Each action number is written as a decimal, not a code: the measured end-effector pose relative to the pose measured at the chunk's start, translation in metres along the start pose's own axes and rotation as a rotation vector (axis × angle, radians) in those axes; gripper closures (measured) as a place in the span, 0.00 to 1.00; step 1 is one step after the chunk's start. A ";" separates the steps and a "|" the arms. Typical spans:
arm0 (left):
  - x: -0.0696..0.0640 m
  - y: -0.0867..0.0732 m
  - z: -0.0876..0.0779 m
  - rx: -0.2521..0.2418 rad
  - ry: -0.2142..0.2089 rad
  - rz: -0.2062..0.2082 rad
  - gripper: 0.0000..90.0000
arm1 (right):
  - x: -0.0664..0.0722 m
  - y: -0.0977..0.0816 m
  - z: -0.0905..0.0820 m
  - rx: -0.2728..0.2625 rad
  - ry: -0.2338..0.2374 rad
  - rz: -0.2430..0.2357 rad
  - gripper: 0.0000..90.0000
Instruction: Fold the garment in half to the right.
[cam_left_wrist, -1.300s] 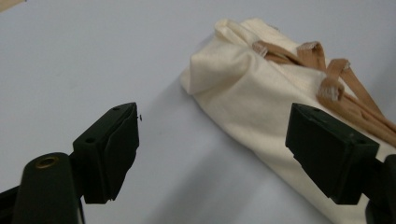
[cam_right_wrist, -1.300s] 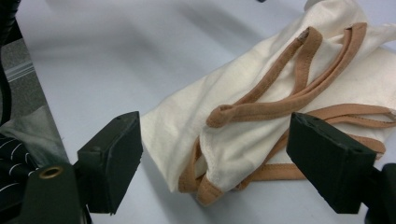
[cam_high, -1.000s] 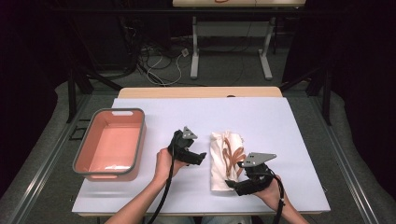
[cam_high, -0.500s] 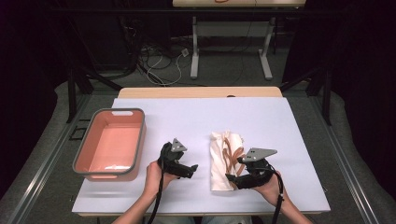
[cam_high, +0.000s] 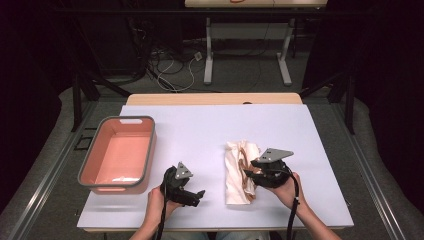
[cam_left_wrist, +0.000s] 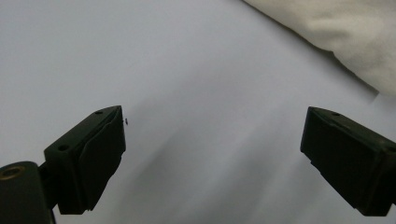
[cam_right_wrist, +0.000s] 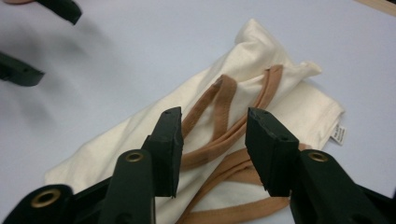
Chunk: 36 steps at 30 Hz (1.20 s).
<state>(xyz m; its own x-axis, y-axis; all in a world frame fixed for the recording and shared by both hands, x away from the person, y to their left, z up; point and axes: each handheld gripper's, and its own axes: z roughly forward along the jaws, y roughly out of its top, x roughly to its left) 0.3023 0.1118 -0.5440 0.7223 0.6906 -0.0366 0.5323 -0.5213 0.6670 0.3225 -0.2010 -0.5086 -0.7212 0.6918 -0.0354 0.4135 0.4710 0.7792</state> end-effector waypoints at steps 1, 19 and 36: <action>0.000 -0.002 -0.002 0.000 0.008 0.007 0.07 | -0.001 0.002 0.001 -0.002 -0.003 -0.001 0.64; -0.008 -0.022 -0.014 0.008 0.003 0.010 0.08 | -0.012 0.013 0.038 0.118 -0.096 -0.019 0.73; -0.011 -0.023 -0.014 0.004 -0.008 0.050 0.08 | -0.034 -0.002 0.006 0.141 -0.022 0.074 0.57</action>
<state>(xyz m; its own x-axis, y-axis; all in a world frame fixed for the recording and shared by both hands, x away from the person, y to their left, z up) 0.2759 0.1229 -0.5484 0.7514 0.6598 -0.0096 0.4974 -0.5567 0.6653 0.3499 -0.2218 -0.5128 -0.6740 0.7387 0.0040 0.5404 0.4894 0.6844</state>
